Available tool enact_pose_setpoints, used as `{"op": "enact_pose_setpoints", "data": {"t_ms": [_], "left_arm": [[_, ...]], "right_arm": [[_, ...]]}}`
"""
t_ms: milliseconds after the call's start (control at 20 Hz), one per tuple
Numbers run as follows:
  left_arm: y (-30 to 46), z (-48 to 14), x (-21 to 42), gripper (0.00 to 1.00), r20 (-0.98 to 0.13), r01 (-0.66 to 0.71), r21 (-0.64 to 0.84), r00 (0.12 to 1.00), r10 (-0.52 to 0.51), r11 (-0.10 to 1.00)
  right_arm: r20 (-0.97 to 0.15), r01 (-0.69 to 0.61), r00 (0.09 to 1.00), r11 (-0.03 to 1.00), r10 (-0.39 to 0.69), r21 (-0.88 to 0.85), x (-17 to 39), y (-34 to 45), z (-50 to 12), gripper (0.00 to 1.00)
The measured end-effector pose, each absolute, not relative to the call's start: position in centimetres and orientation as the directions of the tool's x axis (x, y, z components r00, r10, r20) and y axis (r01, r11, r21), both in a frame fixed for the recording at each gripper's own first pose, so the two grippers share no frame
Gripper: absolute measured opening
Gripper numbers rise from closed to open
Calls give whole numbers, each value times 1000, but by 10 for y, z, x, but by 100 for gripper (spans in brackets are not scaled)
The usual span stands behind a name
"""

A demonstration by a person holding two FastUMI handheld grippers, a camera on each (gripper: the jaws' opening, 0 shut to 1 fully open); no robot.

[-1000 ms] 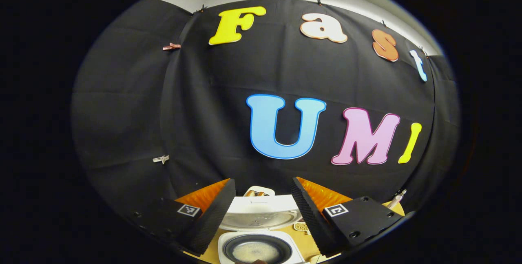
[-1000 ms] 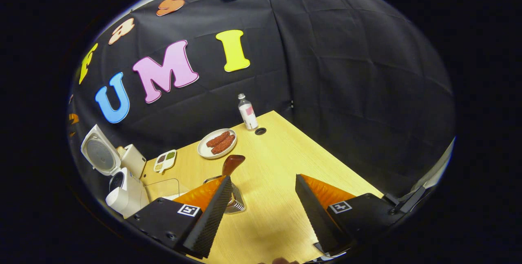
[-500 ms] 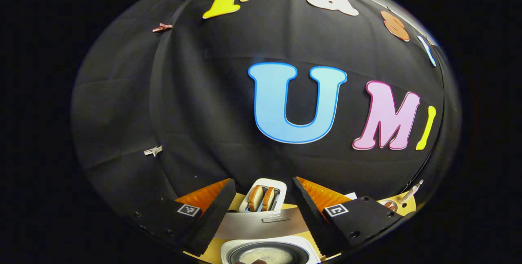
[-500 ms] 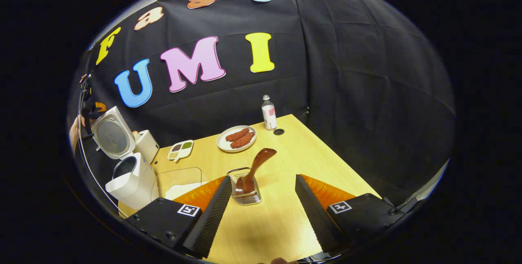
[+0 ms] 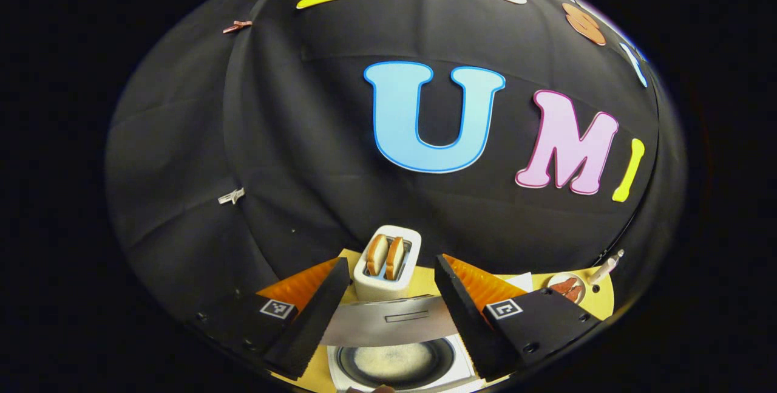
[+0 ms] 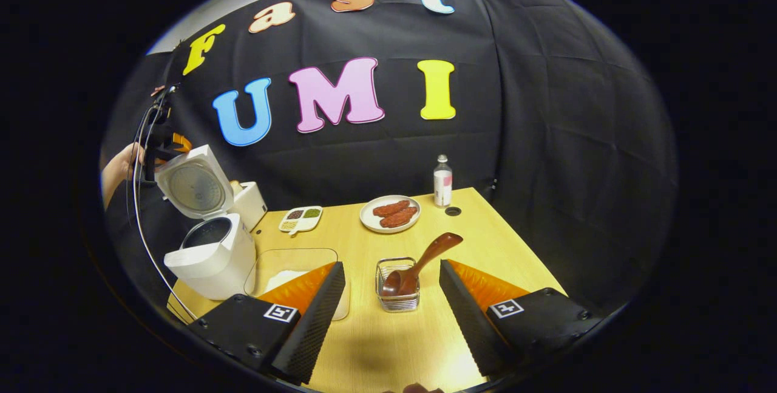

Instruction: Close the left gripper, press the button to open the rice cooker; take a wooden spoon from the chopstick holder with the right hand, scoop a spoonful of rice and pour it into the rice cooker, then put the wooden spoon back into the chopstick holder.

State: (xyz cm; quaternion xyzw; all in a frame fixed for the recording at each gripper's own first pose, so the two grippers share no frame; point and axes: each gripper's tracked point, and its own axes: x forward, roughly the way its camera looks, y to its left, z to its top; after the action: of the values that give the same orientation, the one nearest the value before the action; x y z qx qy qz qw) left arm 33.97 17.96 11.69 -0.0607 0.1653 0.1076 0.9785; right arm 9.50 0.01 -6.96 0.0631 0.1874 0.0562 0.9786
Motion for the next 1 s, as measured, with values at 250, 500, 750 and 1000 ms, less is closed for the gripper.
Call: {"op": "enact_pose_setpoints", "data": {"t_ms": [250,500,750,1000], "left_arm": [[151,67,284,98,-414,-235,-145,897,157,961],[133,9,249,95,-428,-259,-206,891,151,944],[119,-58,230,98,-479,-264,-195,866,143,944],[111,-90,223,99,-455,-278,-127,869,193,952]], "right_arm": [[-325,-141,931,986,164,93,93,9,-67,98],[-341,-214,912,973,229,80,85,24,-75,99],[-364,-245,897,967,252,66,72,25,-86,99],[-369,-255,892,965,260,64,64,19,-90,99]]}}
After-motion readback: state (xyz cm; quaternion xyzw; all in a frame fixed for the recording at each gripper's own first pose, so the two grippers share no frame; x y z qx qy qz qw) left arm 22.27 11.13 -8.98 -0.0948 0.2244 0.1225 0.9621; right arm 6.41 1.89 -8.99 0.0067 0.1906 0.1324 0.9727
